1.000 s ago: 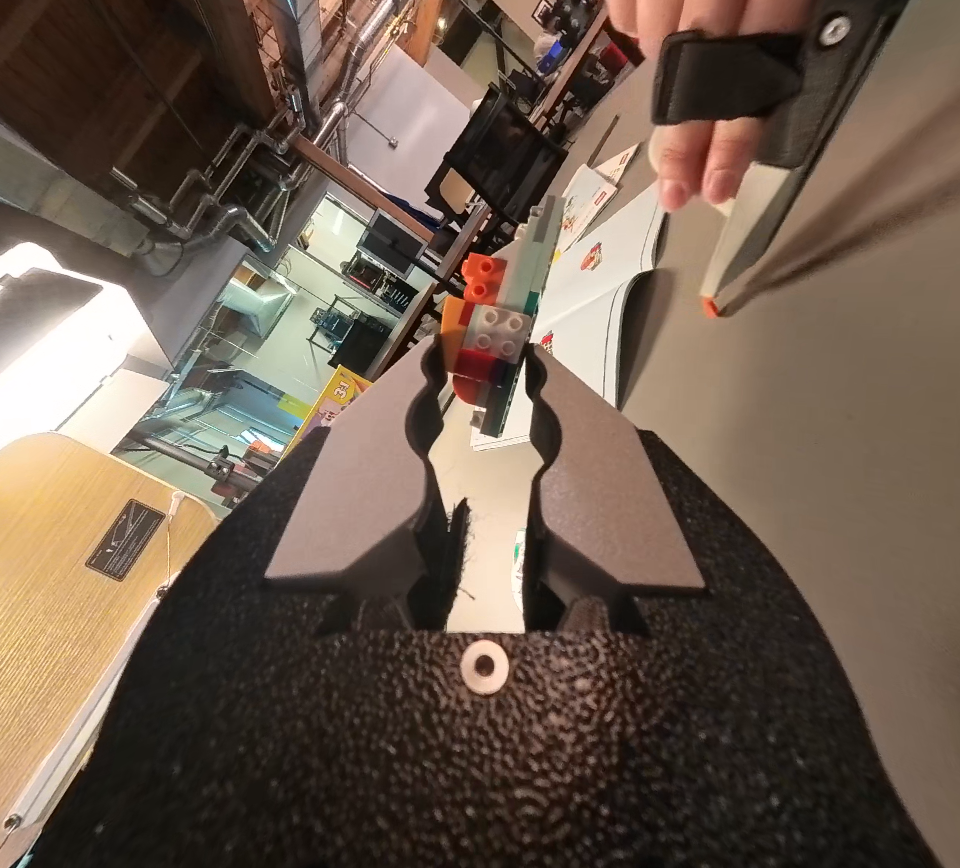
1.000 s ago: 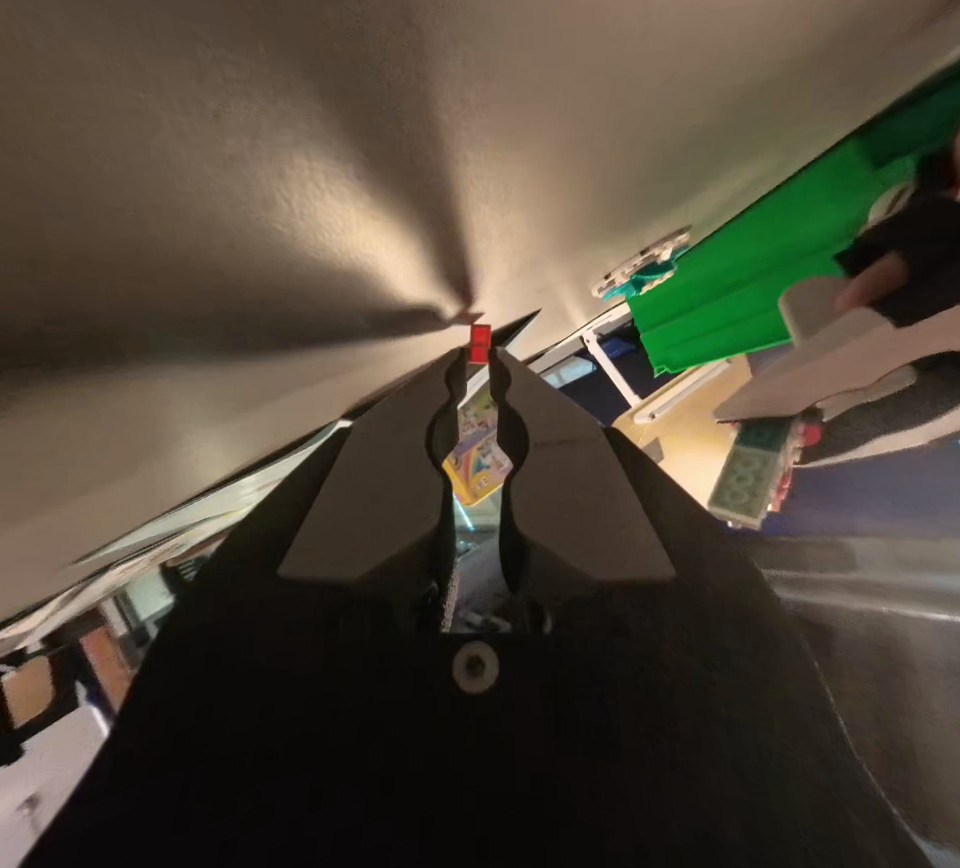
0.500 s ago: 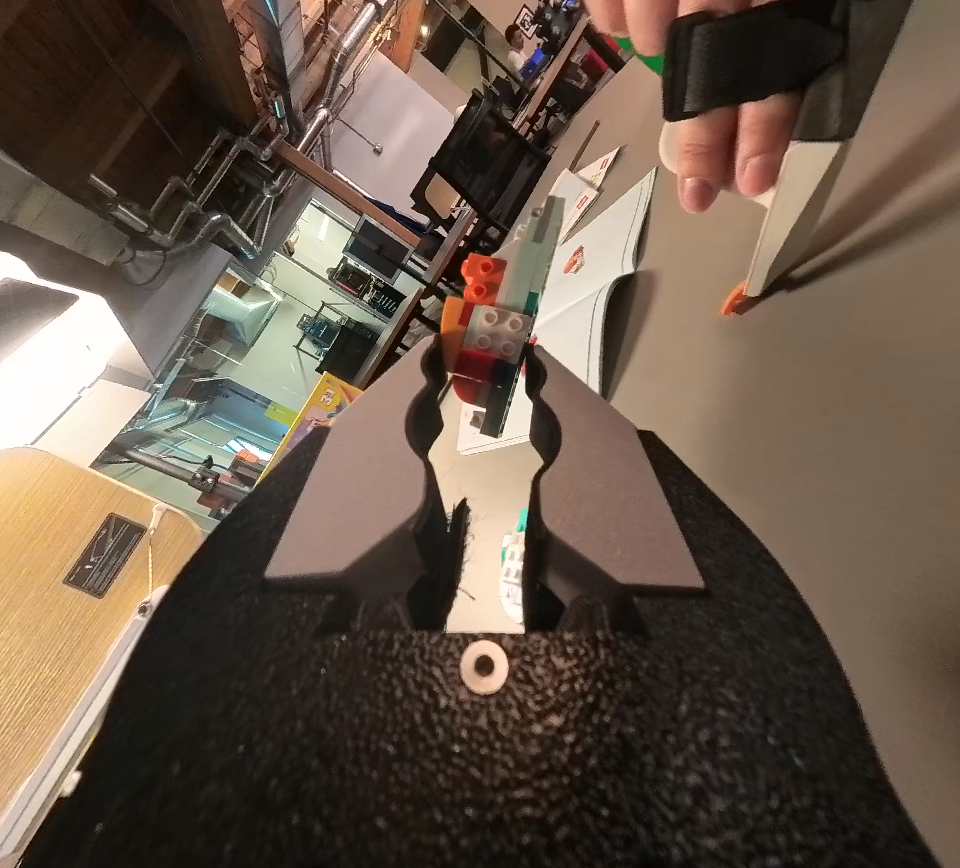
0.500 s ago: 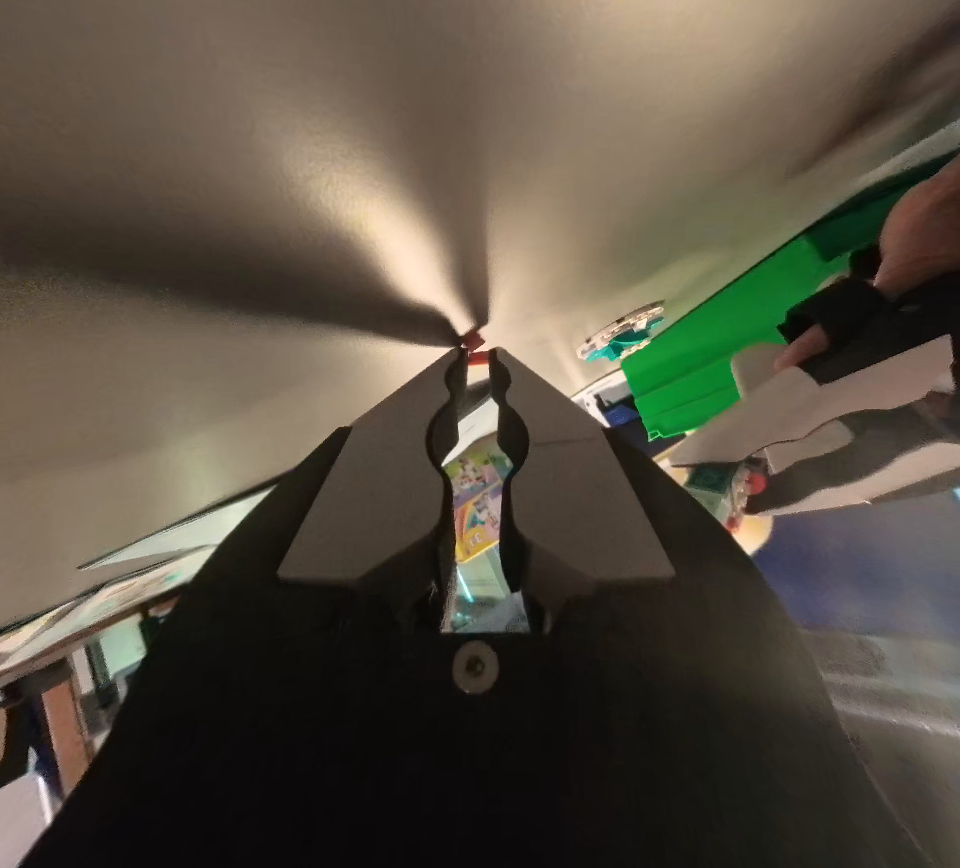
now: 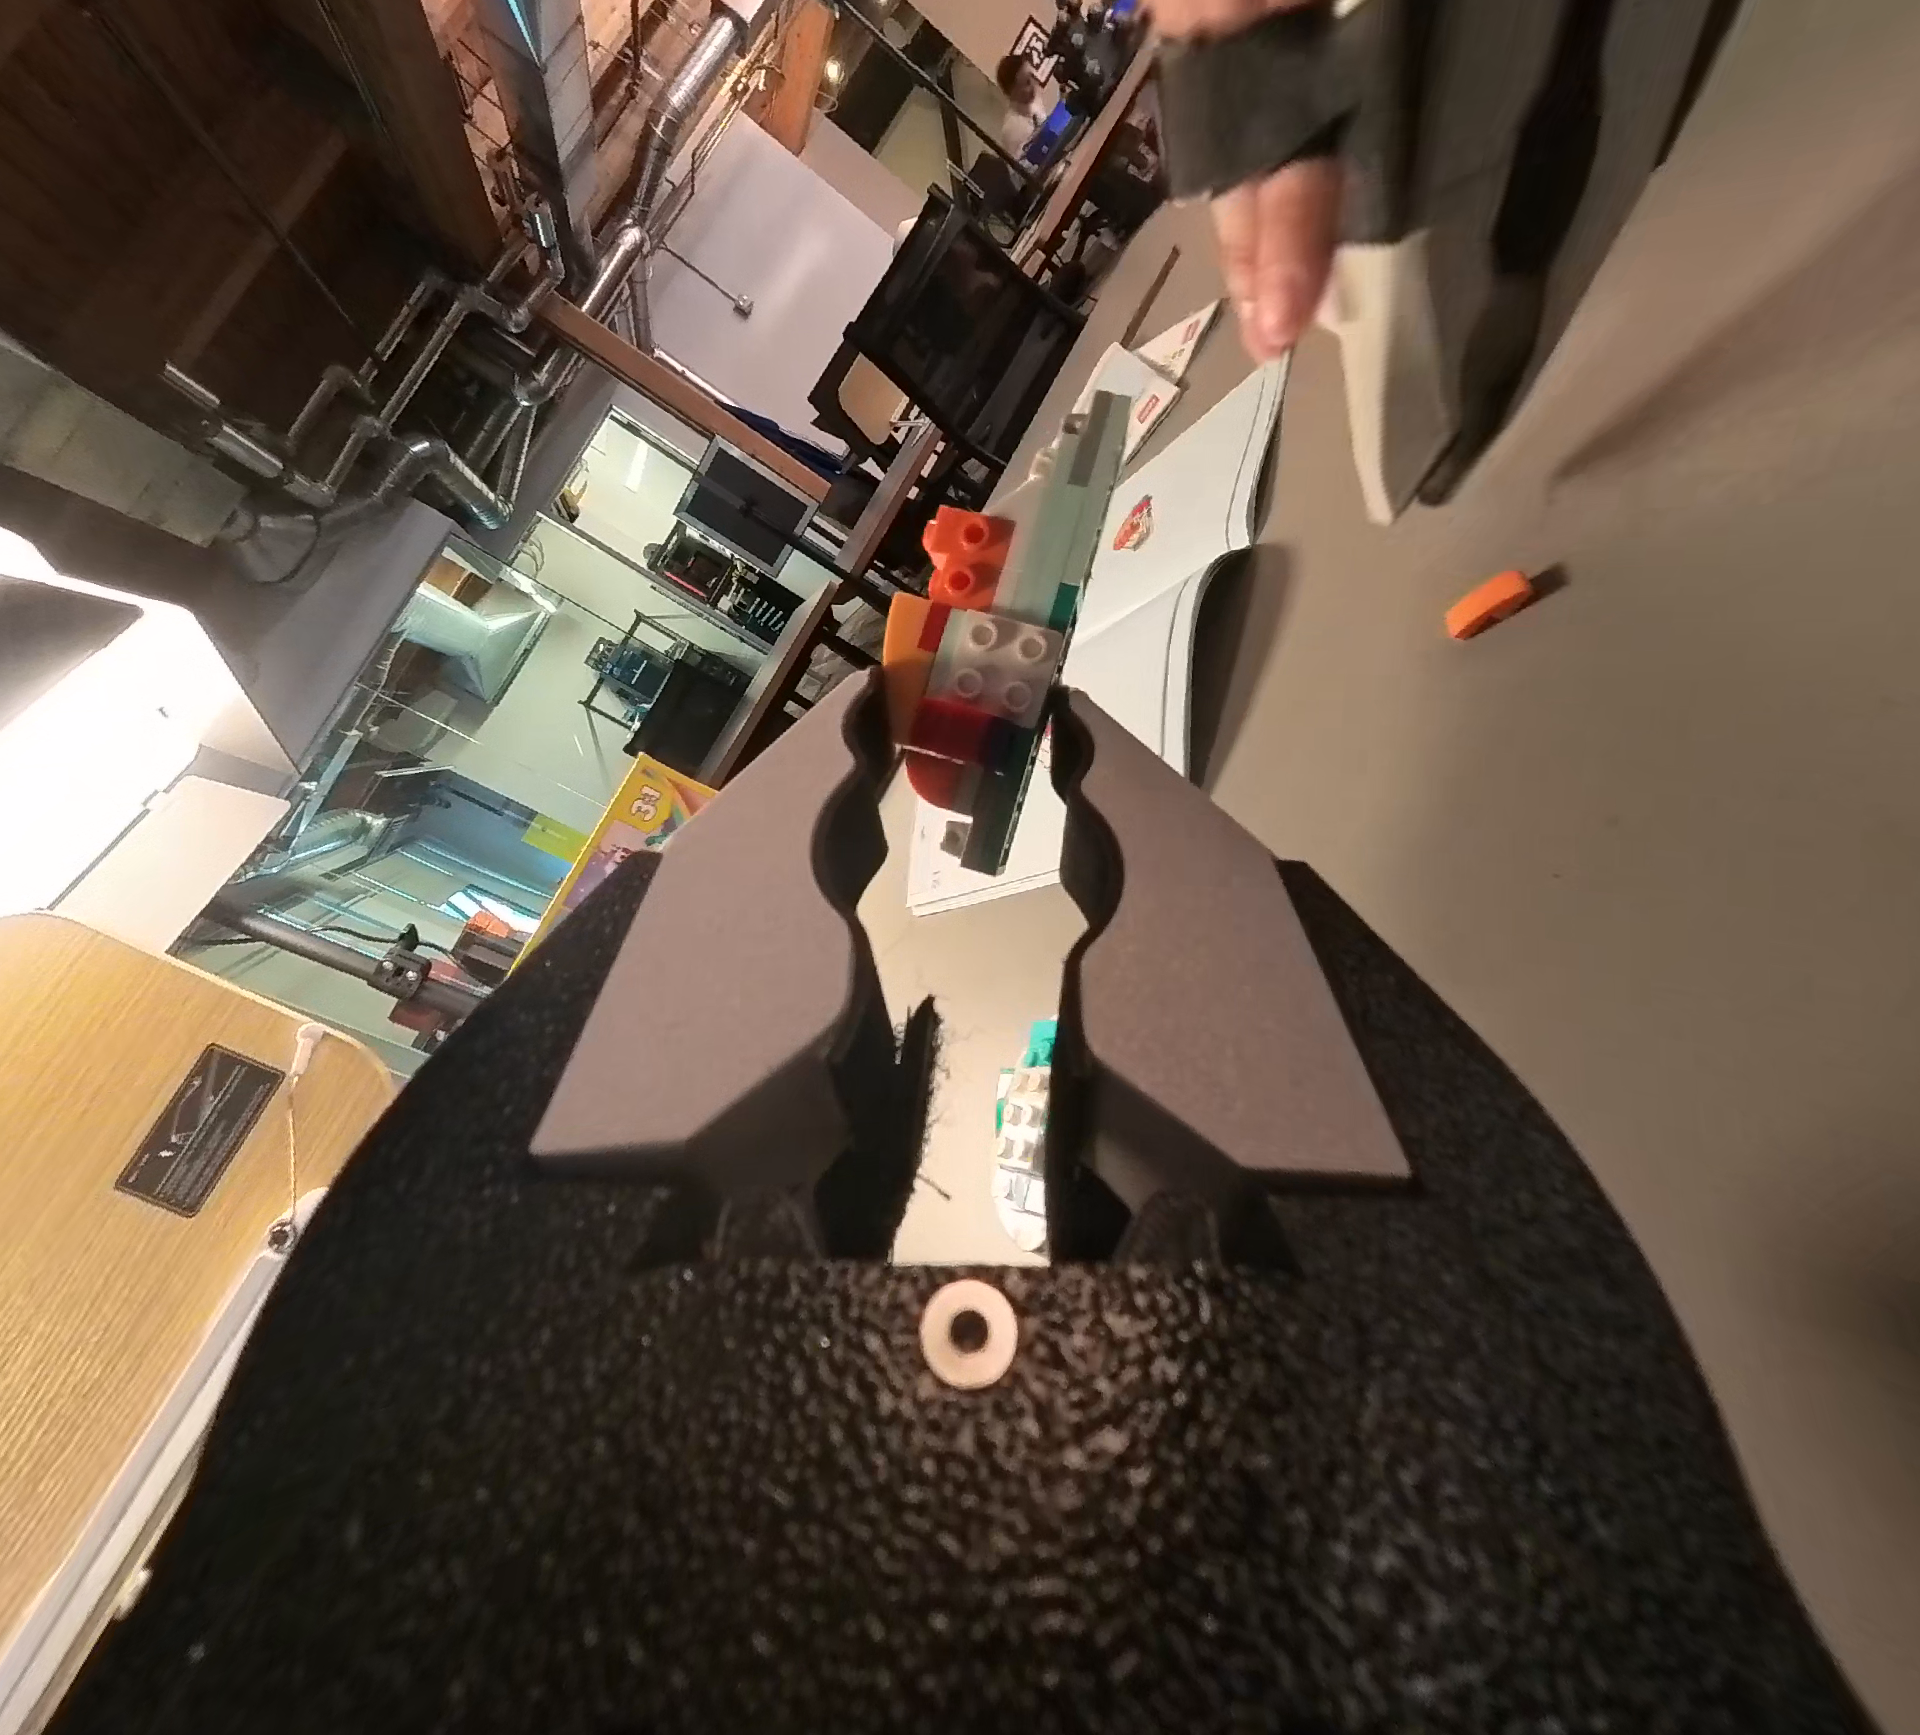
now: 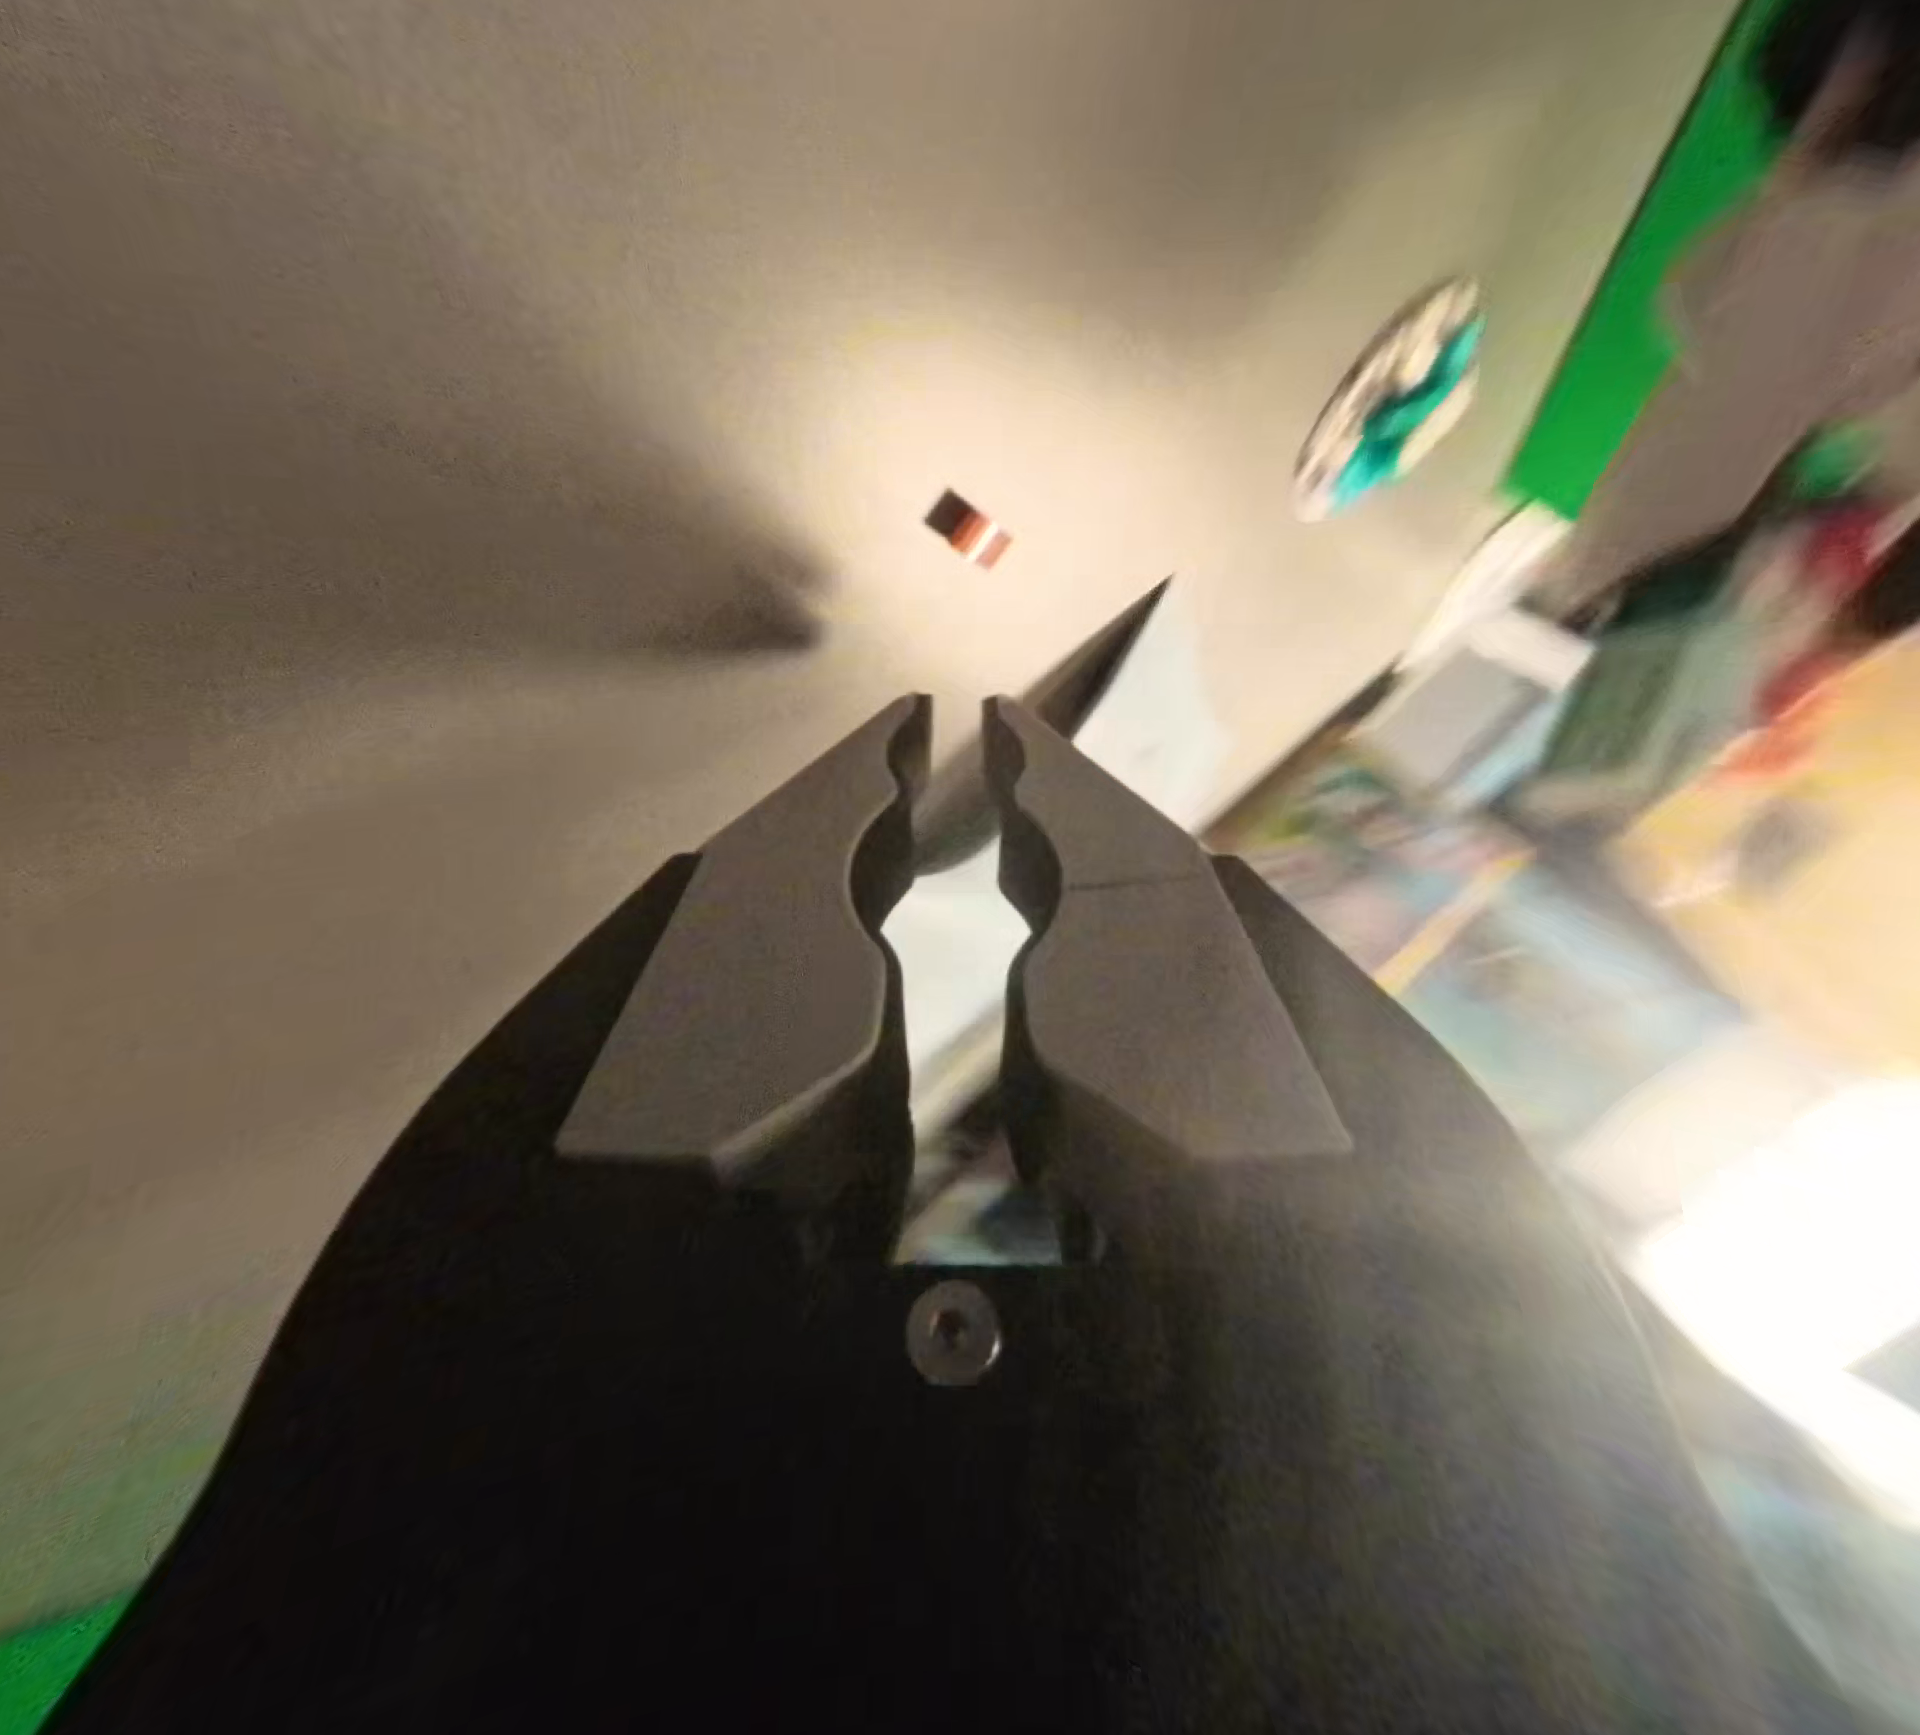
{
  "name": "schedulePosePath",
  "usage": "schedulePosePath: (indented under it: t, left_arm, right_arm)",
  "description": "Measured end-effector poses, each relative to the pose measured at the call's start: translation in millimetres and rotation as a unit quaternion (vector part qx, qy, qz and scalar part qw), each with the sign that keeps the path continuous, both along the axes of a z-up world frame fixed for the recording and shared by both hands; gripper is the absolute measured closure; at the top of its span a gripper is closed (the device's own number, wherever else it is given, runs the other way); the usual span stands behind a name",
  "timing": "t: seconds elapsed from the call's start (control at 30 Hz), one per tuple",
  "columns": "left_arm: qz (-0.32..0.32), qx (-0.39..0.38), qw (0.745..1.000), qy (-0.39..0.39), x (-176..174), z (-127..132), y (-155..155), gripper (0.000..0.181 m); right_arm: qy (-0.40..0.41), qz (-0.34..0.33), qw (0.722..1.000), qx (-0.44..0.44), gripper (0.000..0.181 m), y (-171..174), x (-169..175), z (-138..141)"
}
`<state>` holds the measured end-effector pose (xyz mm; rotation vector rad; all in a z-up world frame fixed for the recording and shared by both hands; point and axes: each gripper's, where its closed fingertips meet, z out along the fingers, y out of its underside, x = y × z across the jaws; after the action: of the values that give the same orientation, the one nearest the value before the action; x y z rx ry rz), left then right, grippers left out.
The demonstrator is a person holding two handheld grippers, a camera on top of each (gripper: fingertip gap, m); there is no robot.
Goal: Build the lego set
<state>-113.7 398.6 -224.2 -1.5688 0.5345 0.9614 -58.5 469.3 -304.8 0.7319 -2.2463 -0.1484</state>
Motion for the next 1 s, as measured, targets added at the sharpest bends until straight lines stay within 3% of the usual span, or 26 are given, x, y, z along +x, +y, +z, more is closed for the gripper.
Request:
schedulePosePath:
  t: [0.03, 0.13, 0.27, 0.53, 0.87, 0.93, 1.0]
  left_arm:
    - [0.000, 0.001, 1.000, 0.000, 0.3, 0.3, -0.1, 0.154]
    - [-0.002, 0.001, 1.000, -0.001, 1.6, 0.3, 0.1, 0.154]
    - [-0.004, -0.001, 1.000, 0.001, 2.9, -0.9, 0.6, 0.154]
    - [-0.003, -0.001, 1.000, -0.001, 2.1, -1.0, 0.5, 0.154]
    - [-0.006, -0.007, 1.000, 0.001, 3.3, -3.6, 1.9, 0.153]
    - [-0.006, -0.007, 1.000, 0.001, 3.2, -3.4, 2.0, 0.154]
    - [-0.006, -0.006, 1.000, 0.001, 3.4, -3.2, 1.9, 0.154]
  right_arm:
    - [-0.046, -0.080, 0.994, -0.057, 0.177, 5.0, 3.4, -4.8]
    - [-0.143, -0.223, 0.938, -0.222, 0.181, -2.6, 10.6, -8.0]
    - [-0.183, -0.291, 0.890, -0.300, 0.181, -7.1, 8.9, -9.6]
    - [-0.233, -0.334, 0.835, -0.370, 0.181, -14.0, 5.7, -14.9]
    - [-0.250, -0.341, 0.817, -0.391, 0.181, -25.1, 3.8, -15.3]
    - [-0.272, -0.373, 0.791, -0.402, 0.181, -24.4, 7.8, -15.6]
    - [-0.297, -0.420, 0.742, -0.429, 0.176, -25.0, 12.0, -15.1]
